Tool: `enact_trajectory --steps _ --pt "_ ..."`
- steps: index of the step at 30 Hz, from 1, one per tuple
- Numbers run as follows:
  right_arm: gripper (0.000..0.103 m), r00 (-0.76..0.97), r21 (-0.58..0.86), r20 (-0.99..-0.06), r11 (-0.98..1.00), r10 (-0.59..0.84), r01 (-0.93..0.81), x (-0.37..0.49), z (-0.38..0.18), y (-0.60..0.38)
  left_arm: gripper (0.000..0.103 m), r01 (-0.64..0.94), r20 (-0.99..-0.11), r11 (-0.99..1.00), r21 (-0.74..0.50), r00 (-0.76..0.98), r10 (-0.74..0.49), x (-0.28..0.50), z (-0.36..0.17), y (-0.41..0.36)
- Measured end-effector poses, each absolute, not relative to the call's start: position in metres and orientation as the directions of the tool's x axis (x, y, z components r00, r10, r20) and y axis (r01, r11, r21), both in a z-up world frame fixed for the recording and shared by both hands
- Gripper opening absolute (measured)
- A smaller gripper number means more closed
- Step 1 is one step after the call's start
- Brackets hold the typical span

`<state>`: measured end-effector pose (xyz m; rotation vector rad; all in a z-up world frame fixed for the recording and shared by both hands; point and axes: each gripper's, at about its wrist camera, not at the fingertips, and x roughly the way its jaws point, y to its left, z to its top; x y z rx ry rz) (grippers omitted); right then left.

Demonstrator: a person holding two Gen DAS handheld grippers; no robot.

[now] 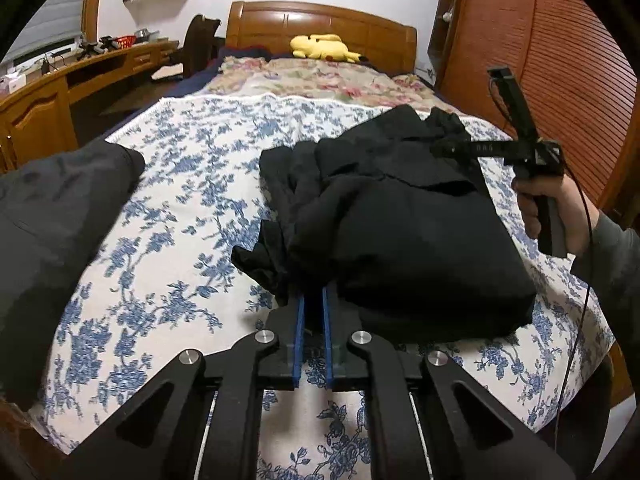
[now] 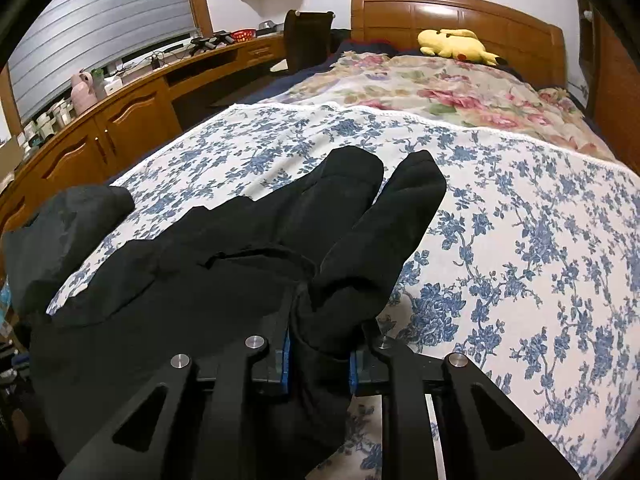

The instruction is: Fold large clothes

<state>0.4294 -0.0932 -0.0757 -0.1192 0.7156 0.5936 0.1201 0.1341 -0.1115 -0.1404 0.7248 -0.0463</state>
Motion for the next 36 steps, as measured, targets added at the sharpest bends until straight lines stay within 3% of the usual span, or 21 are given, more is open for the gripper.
enact_trajectory --steps 24,36 --pt "0.018 0.636 -0.015 -0.622 0.804 0.458 -0.594 0.374 -0.022 -0.06 0.005 0.006 -0.499 0.99 -0.141 0.863 -0.076 0.075 -0.054 0.17" --pt "0.018 0.636 -0.051 -0.571 0.751 0.519 -0.659 0.366 0.018 0.036 0.004 -0.111 -0.451 0.991 -0.076 0.89 0.065 0.064 -0.017 0.268"
